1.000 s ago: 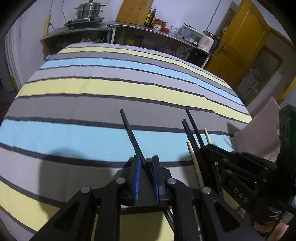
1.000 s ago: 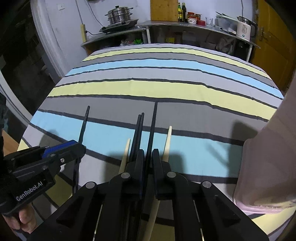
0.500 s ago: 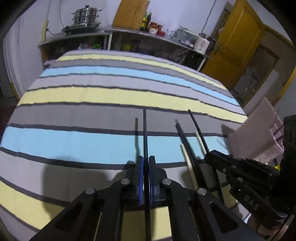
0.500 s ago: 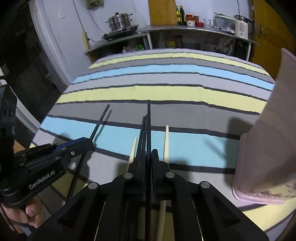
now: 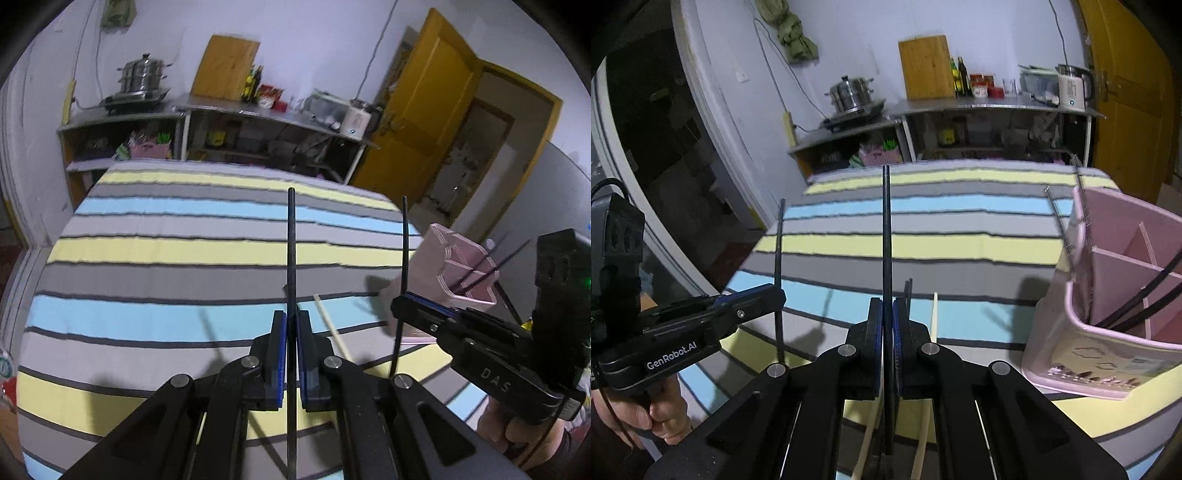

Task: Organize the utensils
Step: 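Lift both black chopsticks upright and carry them toward the pink holder, then lower the black chopsticks in both grippers down into the pink holder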

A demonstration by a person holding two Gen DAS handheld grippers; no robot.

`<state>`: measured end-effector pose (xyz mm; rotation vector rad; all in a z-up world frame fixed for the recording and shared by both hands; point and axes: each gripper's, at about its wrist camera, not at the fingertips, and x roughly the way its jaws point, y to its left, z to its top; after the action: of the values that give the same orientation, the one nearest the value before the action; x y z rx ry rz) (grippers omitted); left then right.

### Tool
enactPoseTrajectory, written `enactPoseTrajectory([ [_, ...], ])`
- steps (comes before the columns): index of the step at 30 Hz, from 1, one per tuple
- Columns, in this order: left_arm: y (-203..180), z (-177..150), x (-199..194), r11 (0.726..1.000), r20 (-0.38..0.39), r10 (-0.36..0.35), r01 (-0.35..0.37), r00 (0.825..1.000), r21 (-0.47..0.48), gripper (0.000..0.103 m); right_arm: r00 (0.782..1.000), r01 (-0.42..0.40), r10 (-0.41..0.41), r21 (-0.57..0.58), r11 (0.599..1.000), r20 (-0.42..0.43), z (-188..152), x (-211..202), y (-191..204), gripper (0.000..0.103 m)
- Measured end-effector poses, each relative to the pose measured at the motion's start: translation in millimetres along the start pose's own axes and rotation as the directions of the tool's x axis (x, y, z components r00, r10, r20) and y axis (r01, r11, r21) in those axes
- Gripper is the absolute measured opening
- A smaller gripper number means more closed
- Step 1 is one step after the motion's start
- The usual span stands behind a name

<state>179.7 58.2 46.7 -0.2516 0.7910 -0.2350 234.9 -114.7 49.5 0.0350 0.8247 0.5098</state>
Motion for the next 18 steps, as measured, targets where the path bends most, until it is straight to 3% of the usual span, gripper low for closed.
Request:
enactPoseTrajectory([
  [18,-42,2,-56,0.992,0.056,-0.094,0.089,0.994,0.085,0.005,0.991,0.017,-0.019,0.016,1.0,0.135,4,-76,-3,0.005],
])
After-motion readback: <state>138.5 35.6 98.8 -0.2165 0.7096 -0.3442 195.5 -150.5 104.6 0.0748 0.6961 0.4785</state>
